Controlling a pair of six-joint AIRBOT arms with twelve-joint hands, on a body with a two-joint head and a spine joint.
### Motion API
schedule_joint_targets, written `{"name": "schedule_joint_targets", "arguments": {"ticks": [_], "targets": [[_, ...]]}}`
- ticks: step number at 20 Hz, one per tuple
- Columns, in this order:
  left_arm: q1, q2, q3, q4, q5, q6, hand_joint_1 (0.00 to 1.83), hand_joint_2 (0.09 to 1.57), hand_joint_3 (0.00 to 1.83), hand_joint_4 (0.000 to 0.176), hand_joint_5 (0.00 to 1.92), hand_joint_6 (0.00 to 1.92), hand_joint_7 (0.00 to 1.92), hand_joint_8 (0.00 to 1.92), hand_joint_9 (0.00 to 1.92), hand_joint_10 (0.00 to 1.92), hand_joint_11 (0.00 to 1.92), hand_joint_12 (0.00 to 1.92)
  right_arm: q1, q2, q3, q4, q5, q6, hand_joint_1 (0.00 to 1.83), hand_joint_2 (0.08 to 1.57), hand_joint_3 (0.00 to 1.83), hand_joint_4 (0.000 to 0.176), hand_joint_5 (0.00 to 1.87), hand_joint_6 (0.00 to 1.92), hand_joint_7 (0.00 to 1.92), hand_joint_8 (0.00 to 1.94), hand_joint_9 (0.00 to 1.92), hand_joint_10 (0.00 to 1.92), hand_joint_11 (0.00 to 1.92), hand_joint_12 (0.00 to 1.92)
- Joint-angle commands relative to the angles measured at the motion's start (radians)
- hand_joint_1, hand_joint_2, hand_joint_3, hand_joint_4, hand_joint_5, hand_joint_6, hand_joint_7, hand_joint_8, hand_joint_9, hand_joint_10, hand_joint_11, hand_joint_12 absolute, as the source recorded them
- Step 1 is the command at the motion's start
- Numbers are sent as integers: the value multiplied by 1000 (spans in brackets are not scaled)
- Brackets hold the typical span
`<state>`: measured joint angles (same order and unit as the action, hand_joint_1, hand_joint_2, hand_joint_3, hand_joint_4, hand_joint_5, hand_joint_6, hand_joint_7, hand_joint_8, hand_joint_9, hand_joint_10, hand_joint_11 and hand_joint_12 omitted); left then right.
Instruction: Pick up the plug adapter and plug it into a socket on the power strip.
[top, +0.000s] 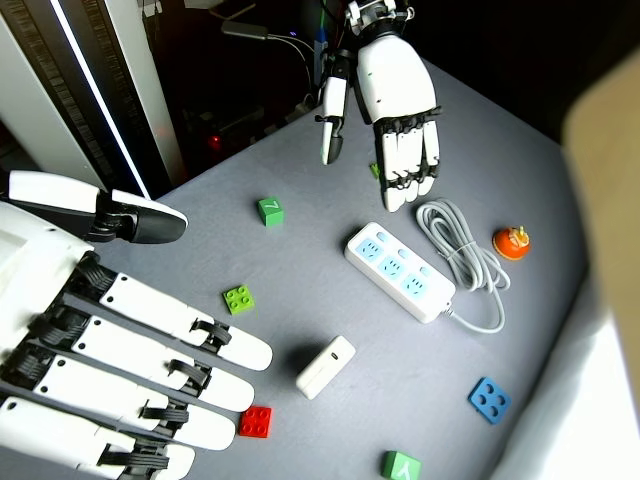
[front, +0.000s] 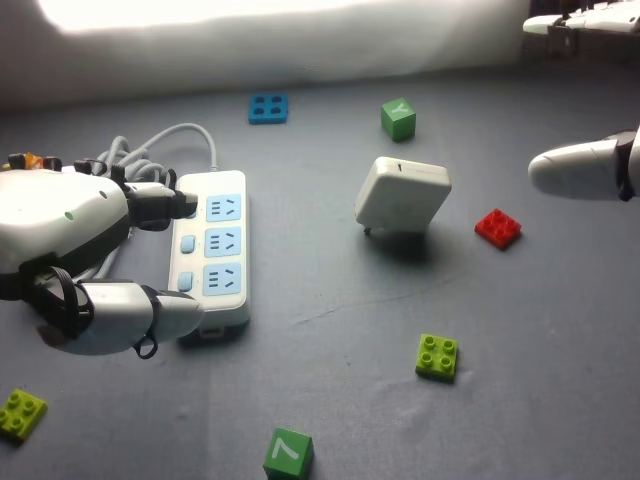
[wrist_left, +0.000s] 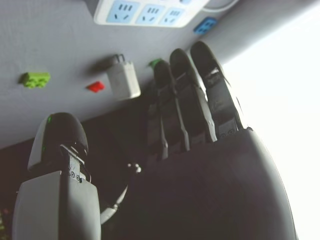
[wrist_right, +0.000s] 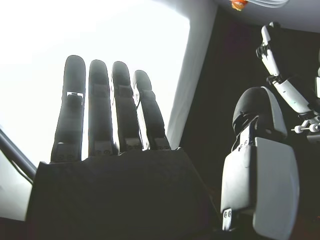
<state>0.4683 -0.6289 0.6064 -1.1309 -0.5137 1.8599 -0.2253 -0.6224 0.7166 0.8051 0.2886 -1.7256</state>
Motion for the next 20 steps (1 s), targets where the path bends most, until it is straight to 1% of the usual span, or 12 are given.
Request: {"name": "schedule_joint_targets", "arguments": {"ticks": [1,2,3,4,5,8,9,11,13,17,18,20], "targets": [[-10,5,3,37,-71,-5,0,1012,158,0,19,29,3,16,0,12,2,71,12,6,2,-14,116,-17,206,1033,132,0,59,37,80,43,82,57,0,425],[-11,5,3,37,-77,-6,0,1012,158,0,19,29,3,16,0,12,2,71,14,6,3,-14,121,-29,206,1033,132,0,59,37,80,43,82,57,0,425],[-10,5,2,59,-94,-28,0,1085,29,0,35,5,10,3,1,0,0,78,10,6,3,-14,120,-36,176,1094,19,0,64,3,92,3,97,9,0,416],[-10,4,5,92,-101,-48,0,1100,3,0,57,0,32,0,16,0,0,125,6,6,3,-14,113,-39,173,1098,15,0,58,0,88,0,95,6,0,413],[-10,4,7,112,-100,-59,0,1105,0,0,48,0,21,1,0,0,0,76,5,5,3,-14,105,-39,165,1102,8,0,60,1,88,0,99,3,0,433],[-9,1,5,112,-100,-62,0,1106,0,0,57,4,34,6,13,5,13,86,3,-12,5,-14,111,-39,178,1094,0,0,77,2,105,2,113,4,0,507],[-8,0,3,112,-99,-65,0,1107,0,0,55,3,31,4,9,3,12,87,2,-32,16,-14,111,-32,157,1104,2,0,65,1,90,1,102,1,0,470],[-2,-4,-3,112,-97,-74,0,1109,1,0,57,3,32,3,12,4,0,86,-5,-76,60,-14,89,9,168,1103,1,0,52,1,69,0,81,1,0,405],[2,-8,-10,112,-97,-76,0,1109,0,0,66,6,42,6,25,8,6,91,13,-121,119,-12,57,30,186,1096,0,0,72,6,91,7,100,8,0,412],[21,-12,-34,112,-78,-87,0,1103,0,0,53,1,33,2,27,7,11,102,70,-220,255,29,-108,29,184,1096,0,0,97,4,119,4,123,5,0,487],[33,-16,-47,112,-76,-87,0,1103,0,0,53,1,33,2,28,7,11,104,83,-265,310,29,-165,55,182,1096,0,0,97,4,119,4,124,5,0,487],[41,-16,-50,112,-75,-87,0,1103,0,0,53,0,41,0,42,1,1,148,78,-298,343,35,-188,89,163,1099,1,0,92,1,113,1,121,2,0,470]]}}
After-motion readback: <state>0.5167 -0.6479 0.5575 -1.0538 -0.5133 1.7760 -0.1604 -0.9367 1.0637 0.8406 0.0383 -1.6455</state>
